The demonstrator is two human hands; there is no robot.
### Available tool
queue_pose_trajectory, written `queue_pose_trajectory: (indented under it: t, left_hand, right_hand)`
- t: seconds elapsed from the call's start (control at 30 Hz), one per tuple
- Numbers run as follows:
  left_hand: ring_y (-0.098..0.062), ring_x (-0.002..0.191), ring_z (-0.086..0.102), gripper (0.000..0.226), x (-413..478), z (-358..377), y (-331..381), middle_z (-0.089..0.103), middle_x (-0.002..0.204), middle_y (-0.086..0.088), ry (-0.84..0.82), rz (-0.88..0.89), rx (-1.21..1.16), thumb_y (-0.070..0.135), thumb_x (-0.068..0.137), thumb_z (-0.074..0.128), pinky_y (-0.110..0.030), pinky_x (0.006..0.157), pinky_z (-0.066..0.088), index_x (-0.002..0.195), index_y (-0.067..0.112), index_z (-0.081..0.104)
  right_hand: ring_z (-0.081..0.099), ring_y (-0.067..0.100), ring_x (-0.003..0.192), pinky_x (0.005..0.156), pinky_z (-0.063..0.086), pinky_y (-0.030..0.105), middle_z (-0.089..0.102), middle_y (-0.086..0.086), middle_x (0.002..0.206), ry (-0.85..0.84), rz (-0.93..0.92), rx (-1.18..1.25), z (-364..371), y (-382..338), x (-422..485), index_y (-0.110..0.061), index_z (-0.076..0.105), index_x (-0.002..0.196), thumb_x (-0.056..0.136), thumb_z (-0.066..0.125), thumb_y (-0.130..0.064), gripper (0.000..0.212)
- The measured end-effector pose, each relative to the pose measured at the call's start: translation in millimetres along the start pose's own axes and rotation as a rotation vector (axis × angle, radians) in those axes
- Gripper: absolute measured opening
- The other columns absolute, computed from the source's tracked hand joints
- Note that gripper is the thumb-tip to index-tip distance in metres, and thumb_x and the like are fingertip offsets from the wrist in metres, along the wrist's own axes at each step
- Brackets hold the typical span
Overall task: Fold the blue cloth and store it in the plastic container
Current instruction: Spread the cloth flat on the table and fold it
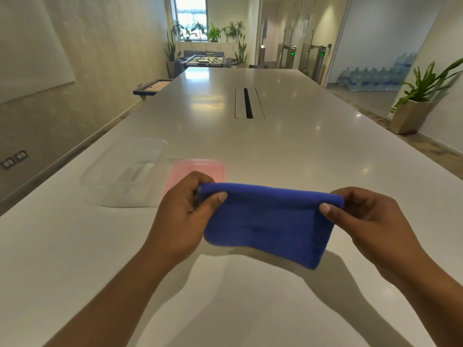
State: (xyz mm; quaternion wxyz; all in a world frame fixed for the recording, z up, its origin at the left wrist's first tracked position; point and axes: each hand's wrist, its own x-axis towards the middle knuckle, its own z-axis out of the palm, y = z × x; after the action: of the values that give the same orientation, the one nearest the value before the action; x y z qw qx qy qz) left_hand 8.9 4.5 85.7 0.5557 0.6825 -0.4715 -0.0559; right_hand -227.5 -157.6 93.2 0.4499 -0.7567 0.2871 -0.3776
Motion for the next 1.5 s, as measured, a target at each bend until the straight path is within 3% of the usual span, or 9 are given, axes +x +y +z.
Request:
queue_pose_trajectory:
  t: [0.23, 0.4, 0.53, 0.63, 0.83, 0.97, 1.17, 1.3, 1.5]
  left_hand:
    - [-0.005, 0.074, 0.064, 0.010, -11.6, 12.7, -13.3, 0.067, 0.081, 0.015, 0.074, -0.039, 0.095, 0.042, 0.088, 0.057, -0.019, 0.061, 0.049, 0.094, 0.034, 0.058]
    - [-0.013, 0.095, 0.060, 0.044, -31.3, 31.7, -45.7, 0.058, 0.116, 0.012, 0.000, -0.149, 0.510, 0.035, 0.083, 0.069, -0.028, 0.078, 0.046, 0.122, 0.031, 0.050]
    - [-0.012, 0.110, 0.056, 0.046, -45.6, 51.2, -45.6, 0.062, 0.125, 0.010, -0.209, 0.064, 0.515, 0.053, 0.082, 0.060, -0.024, 0.092, 0.040, 0.122, 0.030, 0.055]
    - [-0.009, 0.144, 0.021, 0.069, -58.6, 65.7, -50.4, 0.030, 0.155, 0.015, -0.445, 0.075, 0.554, 0.071, 0.086, 0.038, -0.029, 0.116, 0.018, 0.144, 0.034, 0.035]
    - [-0.003, 0.146, -0.008, 0.082, -63.8, 67.5, -59.4, 0.002, 0.161, 0.017, -0.463, 0.032, 0.633, 0.079, 0.084, 0.016, -0.035, 0.121, 0.002, 0.152, 0.034, 0.008]
    - [-0.003, 0.145, 0.009, 0.081, -68.1, 58.1, -52.8, 0.018, 0.158, 0.019, -0.322, -0.027, 0.554, 0.077, 0.079, 0.040, -0.029, 0.119, 0.013, 0.147, 0.035, 0.029]
    - [0.014, 0.137, 0.016, 0.078, -83.3, 27.3, -48.1, 0.031, 0.146, 0.036, -0.614, 0.162, 0.555, 0.083, 0.067, 0.052, -0.018, 0.109, 0.018, 0.135, 0.046, 0.044]
    - [0.002, 0.107, 0.058, 0.041, -82.7, 14.8, -40.7, 0.063, 0.122, 0.023, -0.485, 0.273, 0.652, 0.051, 0.077, 0.062, -0.021, 0.086, 0.050, 0.116, 0.036, 0.065]
    - [-0.008, 0.086, 0.063, 0.040, -81.2, 26.8, -27.5, 0.065, 0.104, 0.017, -0.494, 0.300, 0.698, 0.053, 0.079, 0.057, -0.030, 0.063, 0.056, 0.110, 0.029, 0.064]
  right_hand:
    - [0.073, 0.017, 0.071, 0.058, 0.054, 0.020, 0.077, 0.007, 0.080, -0.079, 0.121, 0.185, 0.1, 5.4, 6.2, -0.019, 0.075, 0.091, 0.075, 0.071, -0.042, 0.028]
    - [0.068, 0.009, 0.097, 0.081, 0.050, 0.026, 0.073, -0.009, 0.109, -0.091, 0.164, -0.641, 15.8, 43.1, -0.3, -0.029, 0.064, 0.115, 0.083, 0.072, -0.037, 0.035]
    - [0.053, 0.009, 0.124, 0.097, 0.039, 0.023, 0.054, -0.014, 0.140, -0.191, -0.017, -0.587, 44.8, 47.1, -22.4, -0.031, 0.059, 0.127, 0.078, 0.064, -0.057, 0.056]
    - [0.034, 0.005, 0.140, 0.111, 0.028, 0.024, 0.030, -0.015, 0.157, -0.339, -0.035, -0.647, 64.7, 53.6, -36.6, -0.033, 0.045, 0.143, 0.080, 0.044, -0.073, 0.075]
    - [-0.008, 0.006, 0.149, 0.122, 0.002, 0.037, 0.001, -0.018, 0.163, -0.398, -0.008, -0.870, 71.6, 69.4, -51.6, -0.043, 0.010, 0.153, 0.081, 0.010, -0.083, 0.083]
    - [0.012, -0.002, 0.145, 0.116, 0.012, 0.024, 0.018, -0.023, 0.158, -0.264, 0.041, -0.659, 58.2, 60.4, -57.3, -0.039, 0.033, 0.147, 0.079, 0.040, -0.078, 0.080]
    - [0.017, -0.010, 0.142, 0.113, 0.027, 0.024, 0.031, -0.030, 0.151, -0.411, -0.032, -0.492, 20.9, 56.8, -72.8, -0.047, 0.055, 0.128, 0.068, 0.072, -0.059, 0.063]
    - [0.036, -0.005, 0.137, 0.107, 0.036, 0.020, 0.049, -0.022, 0.143, -0.397, -0.079, -0.461, 1.5, 61.4, -77.5, -0.044, 0.068, 0.115, 0.070, 0.077, -0.015, 0.054]
    - [0.065, -0.001, 0.101, 0.085, 0.055, 0.026, 0.068, -0.021, 0.115, -0.170, -0.083, -0.612, 2.9, 68.9, -63.7, -0.036, 0.077, 0.098, 0.076, 0.078, -0.007, 0.037]
